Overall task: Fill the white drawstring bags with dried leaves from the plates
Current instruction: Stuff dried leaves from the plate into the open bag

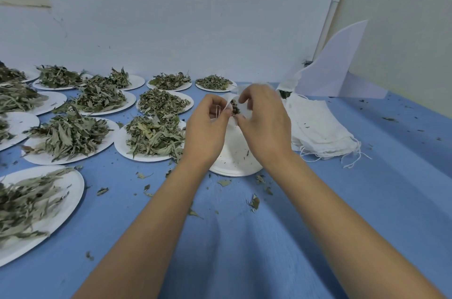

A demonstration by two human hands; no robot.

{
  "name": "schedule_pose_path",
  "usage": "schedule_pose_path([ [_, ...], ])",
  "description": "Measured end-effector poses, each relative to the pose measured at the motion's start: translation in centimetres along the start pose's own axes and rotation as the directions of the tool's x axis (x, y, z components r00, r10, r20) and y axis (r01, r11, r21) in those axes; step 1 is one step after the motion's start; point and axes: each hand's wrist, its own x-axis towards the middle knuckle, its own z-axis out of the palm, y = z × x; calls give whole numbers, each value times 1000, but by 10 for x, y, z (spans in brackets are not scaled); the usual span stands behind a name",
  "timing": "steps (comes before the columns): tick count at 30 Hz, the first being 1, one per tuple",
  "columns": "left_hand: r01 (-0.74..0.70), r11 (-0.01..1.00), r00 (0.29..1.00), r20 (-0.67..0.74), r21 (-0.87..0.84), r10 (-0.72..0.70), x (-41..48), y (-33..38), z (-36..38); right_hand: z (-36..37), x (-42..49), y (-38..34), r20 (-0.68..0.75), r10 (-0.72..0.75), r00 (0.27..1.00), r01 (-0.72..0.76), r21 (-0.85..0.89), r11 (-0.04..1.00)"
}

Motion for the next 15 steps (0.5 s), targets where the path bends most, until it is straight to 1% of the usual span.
schedule_pose_path([
  [2, 12, 1000, 1000, -1, -19, -12, 1, 1, -1, -1, 2, 4, -41, 50, 998, -50, 16, 999],
  [3, 25, 999, 1000, 5, -25, -25, 1, 2, -2, -2, 4, 6, -19, 77, 997, -76, 49, 996],
  [5, 46, 998, 998, 36, -47, -44, 0, 4, -3, -4, 8, 9, 75, 115, 991, -123, 123, 985],
  [7, 46, 996, 996, 85, -81, -39, -1, 6, -4, -5, 10, 11, 141, 129, 982, -150, 152, 977],
  [10, 64, 988, 985, 167, -142, -39, -2, 8, -4, -6, 10, 12, 152, 152, 977, -176, 163, 971],
  [13, 115, 971, 963, 263, -208, -58, -3, 11, -2, -8, 8, 12, 128, 162, 979, -175, 98, 980],
  [15, 146, 961, 949, 309, -234, -69, -3, 13, -2, -8, 7, 12, 140, 174, 975, -188, 97, 977],
])
